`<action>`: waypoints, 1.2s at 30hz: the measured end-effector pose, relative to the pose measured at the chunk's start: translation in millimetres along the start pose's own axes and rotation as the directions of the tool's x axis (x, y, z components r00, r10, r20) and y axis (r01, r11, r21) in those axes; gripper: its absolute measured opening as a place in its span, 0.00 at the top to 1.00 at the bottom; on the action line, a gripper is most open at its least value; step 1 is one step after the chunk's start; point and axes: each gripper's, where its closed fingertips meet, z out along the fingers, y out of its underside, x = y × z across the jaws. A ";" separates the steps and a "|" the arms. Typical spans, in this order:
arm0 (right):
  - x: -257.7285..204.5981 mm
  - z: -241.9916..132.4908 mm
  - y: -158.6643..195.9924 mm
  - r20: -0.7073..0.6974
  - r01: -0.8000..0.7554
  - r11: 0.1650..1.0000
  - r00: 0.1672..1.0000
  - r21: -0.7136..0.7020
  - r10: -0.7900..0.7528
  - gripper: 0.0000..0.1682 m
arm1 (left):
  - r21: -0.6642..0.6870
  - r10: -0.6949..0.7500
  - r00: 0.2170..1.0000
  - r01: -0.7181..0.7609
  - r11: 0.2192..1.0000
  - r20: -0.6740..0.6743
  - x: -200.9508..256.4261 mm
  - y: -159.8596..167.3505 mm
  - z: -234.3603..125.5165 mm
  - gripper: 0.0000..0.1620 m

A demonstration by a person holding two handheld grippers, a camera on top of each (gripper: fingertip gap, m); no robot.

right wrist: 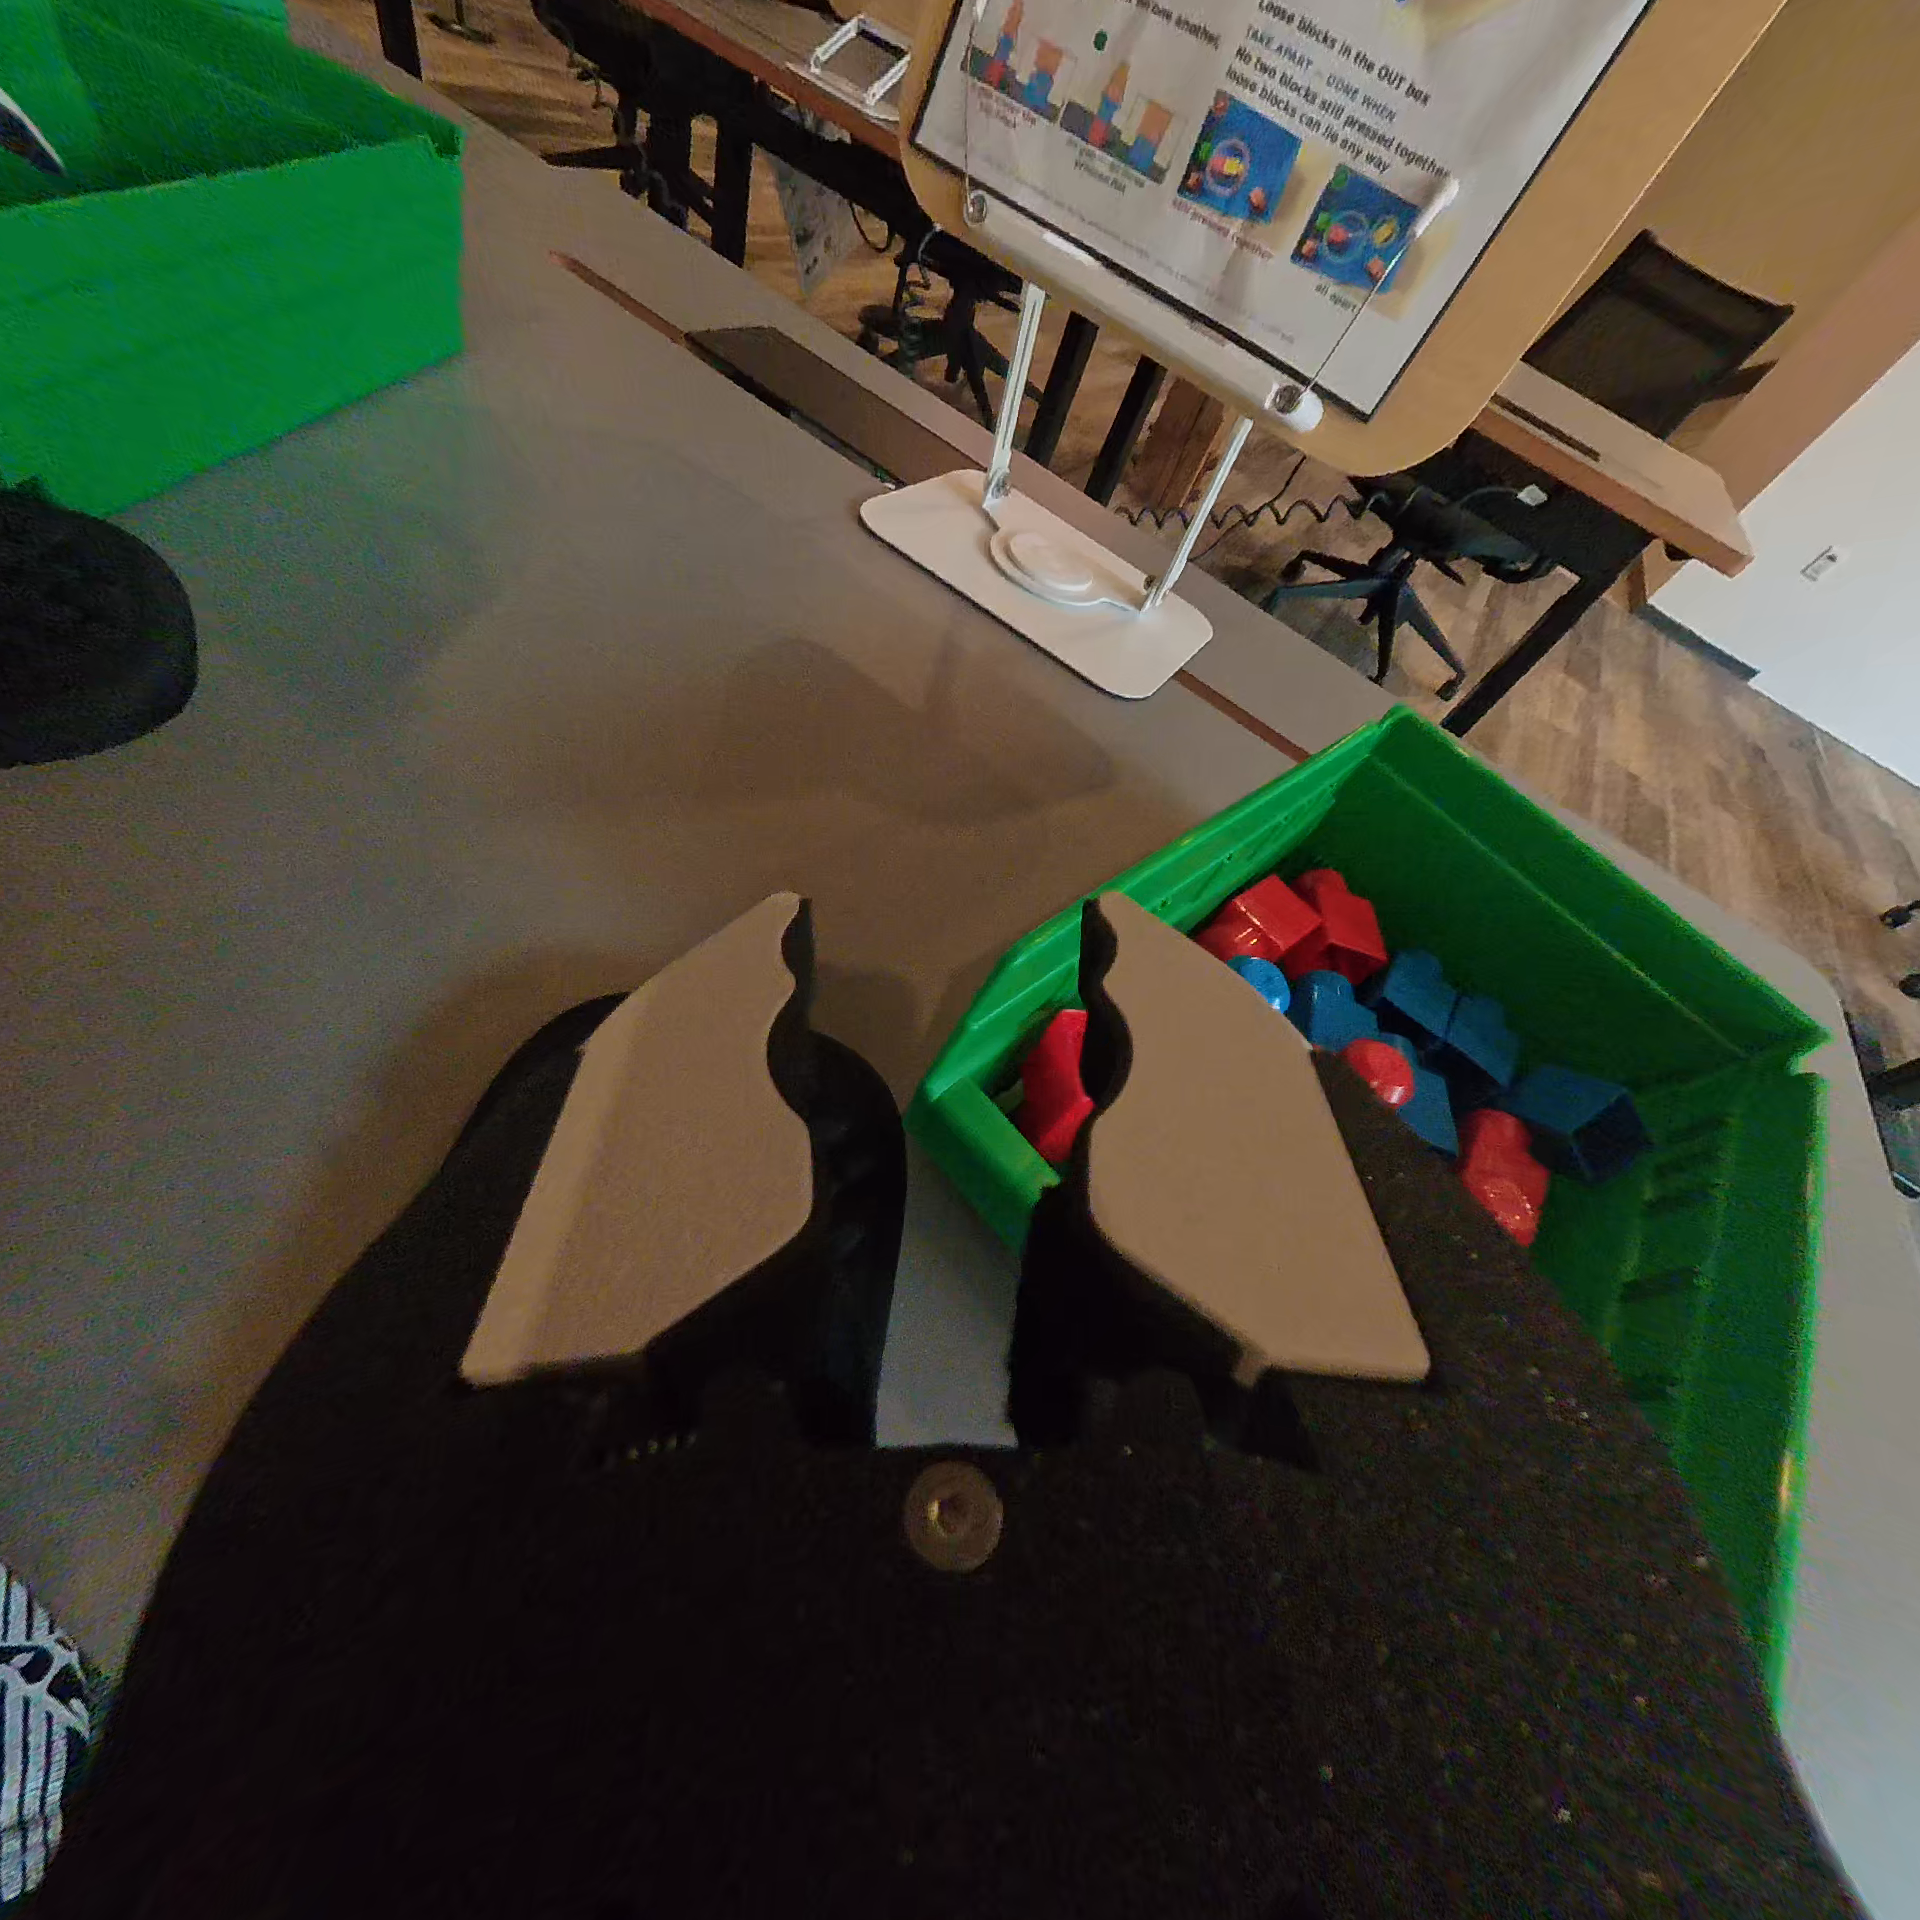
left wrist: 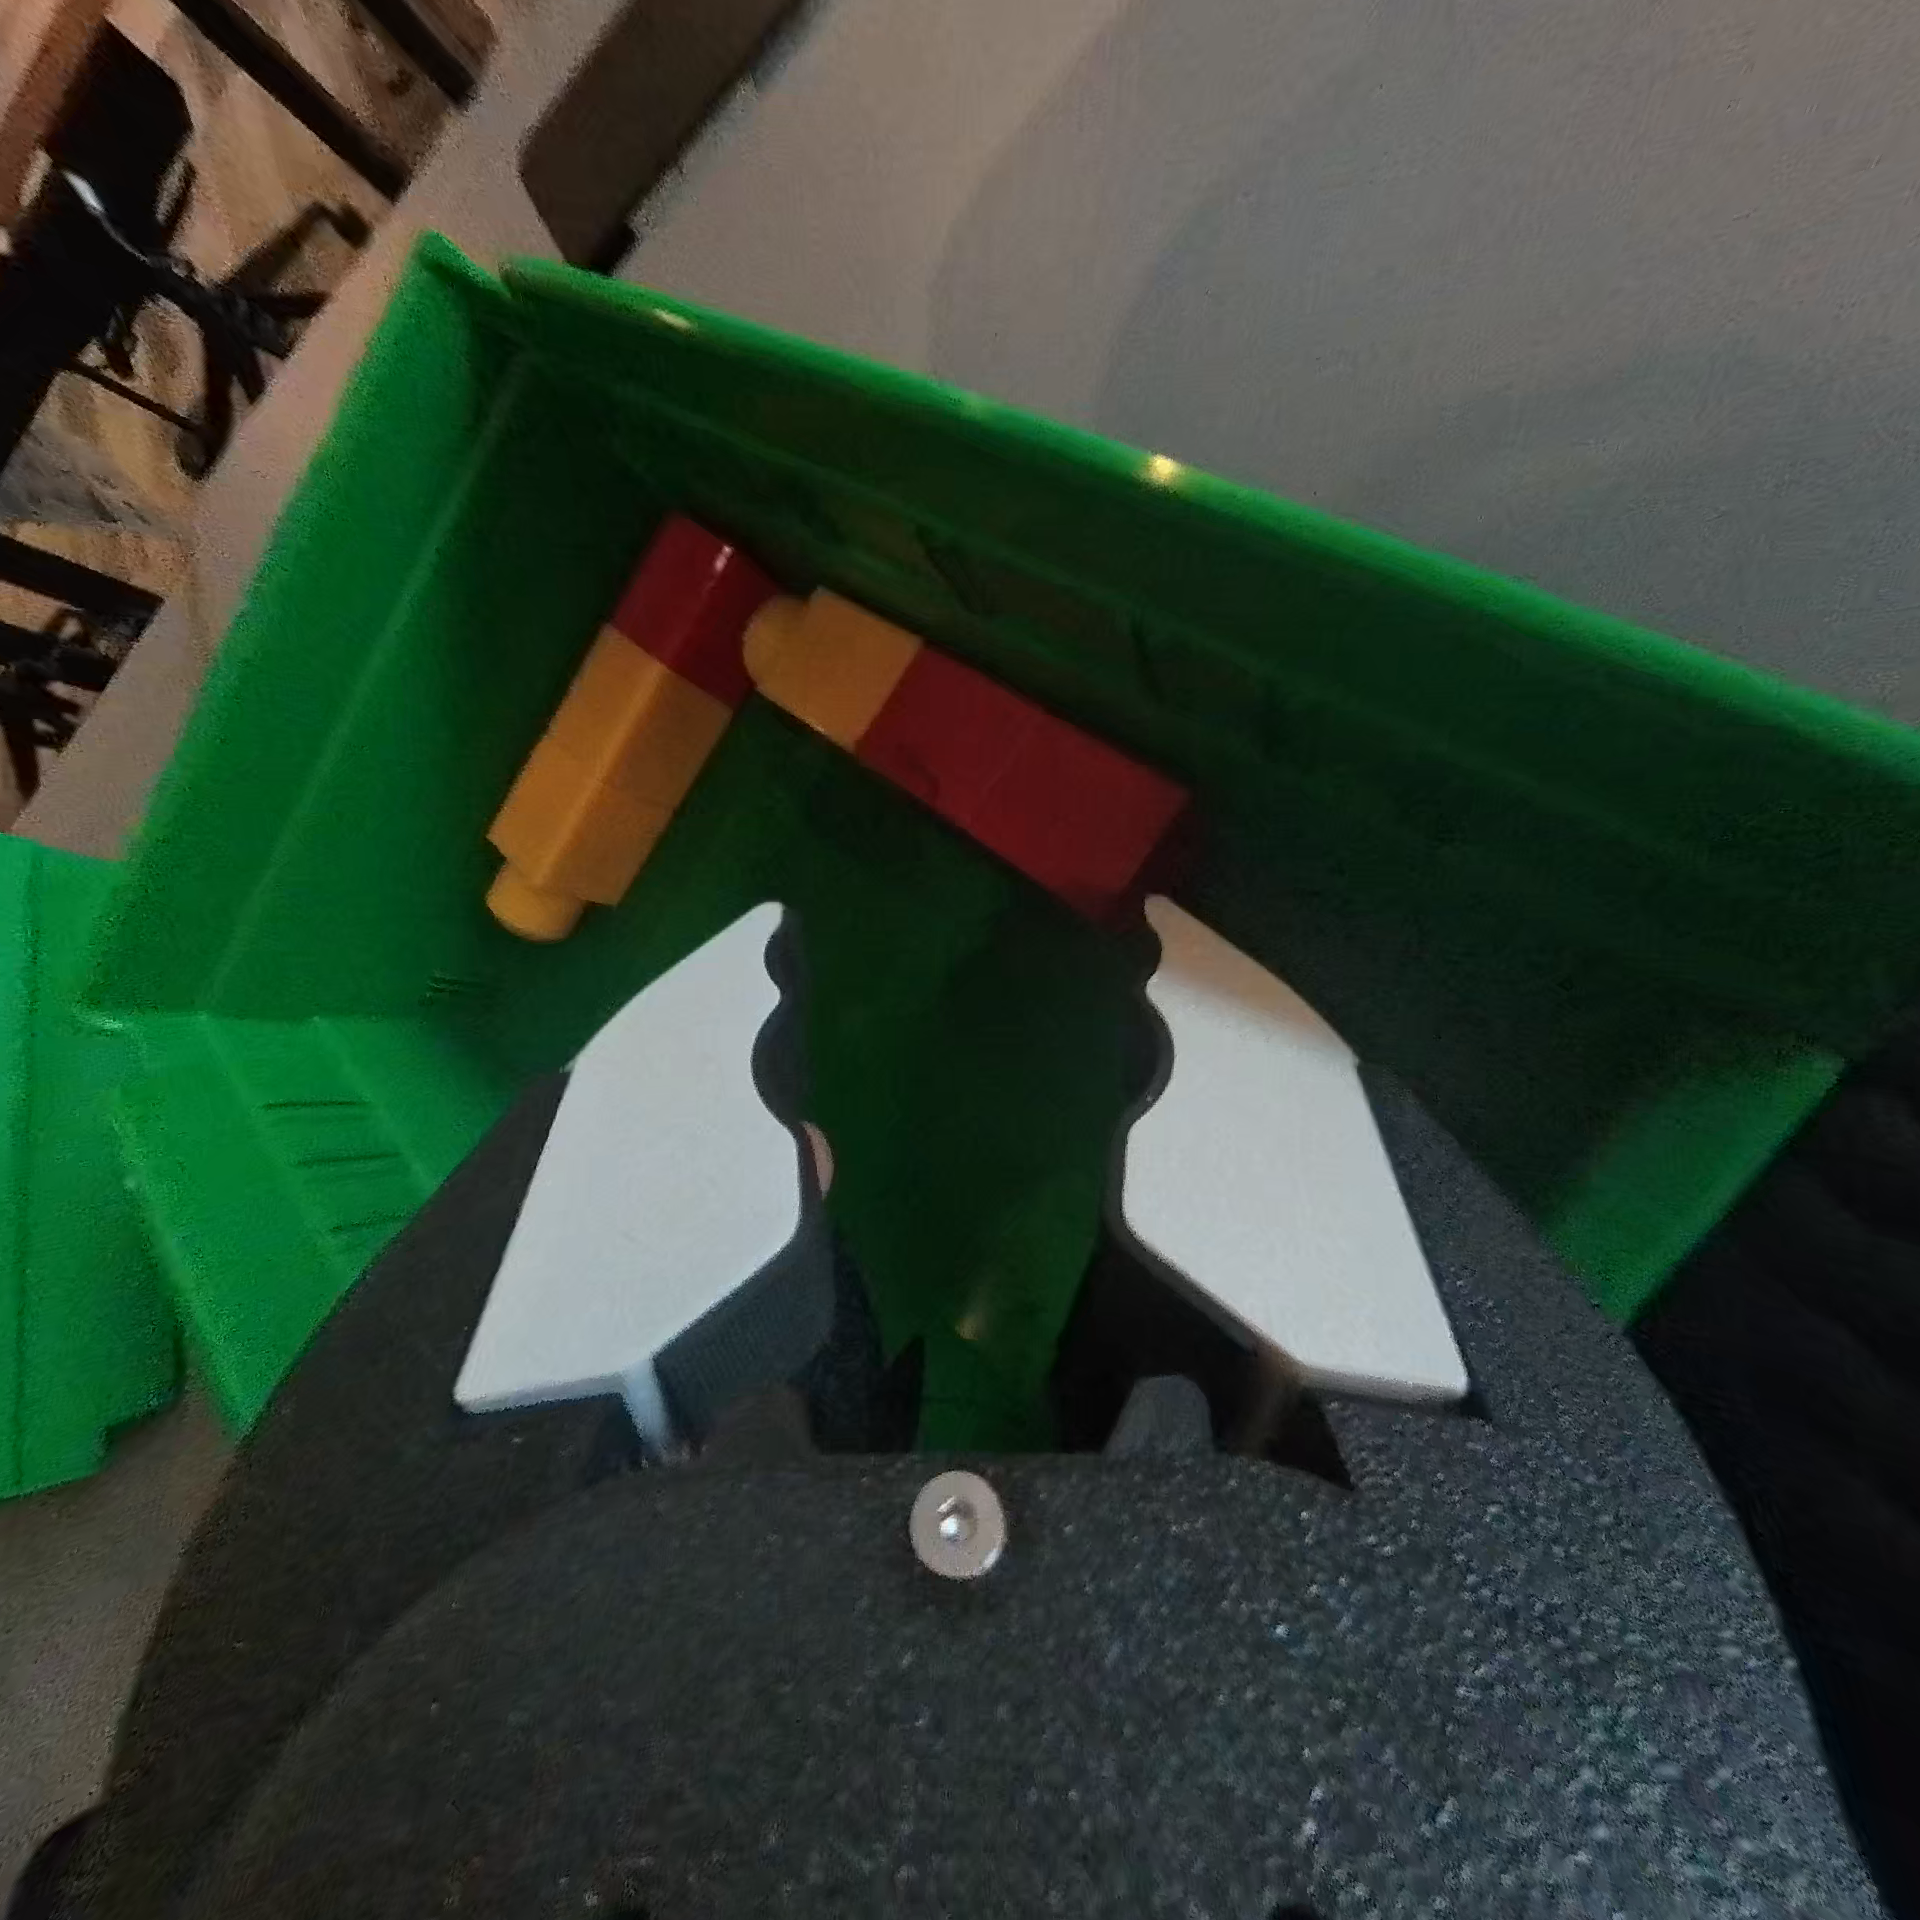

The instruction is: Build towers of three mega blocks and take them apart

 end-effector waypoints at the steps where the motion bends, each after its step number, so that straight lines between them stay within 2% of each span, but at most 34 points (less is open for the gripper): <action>1: 1.2 -1.7 -1.3 -0.005 0.002 1.000 1.000 0.004 -0.002 0.71 | -0.031 0.021 1.000 -0.021 0.999 -0.008 3.0 3.6 5.9 0.64; 5: 3.6 -7.5 -4.2 -0.010 -0.001 1.000 1.000 0.027 0.001 0.71 | -0.111 0.097 0.993 -0.104 0.988 -0.074 18.2 12.9 25.2 0.64; 9: 4.3 -9.8 -3.6 -0.008 -0.013 0.999 1.000 0.037 0.014 0.72 | -0.155 0.135 0.990 -0.139 0.978 -0.031 10.7 17.7 41.1 0.65; 15: 3.7 -10.6 -3.0 -0.007 -0.007 1.000 1.000 0.030 0.008 0.72 | -0.238 0.114 0.989 -0.089 0.967 0.095 -26.4 34.7 40.1 0.67; 18: 2.6 -9.9 -4.0 -0.006 -0.003 1.000 1.000 0.031 0.003 0.72 | -0.277 0.058 0.991 -0.021 0.961 0.123 -39.7 47.0 33.3 0.68; 20: 1.5 -9.0 -4.9 -0.003 -0.001 0.999 1.000 0.032 0.001 0.72 | -0.260 -0.003 0.997 0.024 0.965 0.080 -36.0 45.8 29.6 0.67; 23: -0.2 -7.5 -6.4 0.001 0.005 0.999 1.000 0.032 -0.005 0.72 | -0.203 -0.082 0.995 0.069 0.977 -0.054 -18.5 33.0 29.5 0.63; 25: -0.7 -7.4 -7.0 0.000 0.010 1.000 1.000 0.028 -0.010 0.72 | -0.235 -0.114 0.986 0.083 0.968 -0.122 -11.4 34.9 26.5 0.58; 27: -1.2 -8.1 -7.4 -0.001 0.018 1.000 1.000 0.026 -0.018 0.72 | -0.254 -0.135 0.984 0.101 0.962 -0.119 -15.8 38.0 23.9 0.58; 30: -1.4 -8.9 -7.5 -0.002 0.025 0.999 1.000 0.025 -0.025 0.72 | -0.180 -0.216 0.964 0.187 0.966 -0.155 -12.0 21.8 25.2 0.56; 36: -3.8 -5.9 -6.0 -0.002 0.033 0.999 0.999 0.016 -0.033 0.72 | -0.164 -0.173 0.980 0.156 0.974 -0.097 -2.7 9.4 44.7 0.52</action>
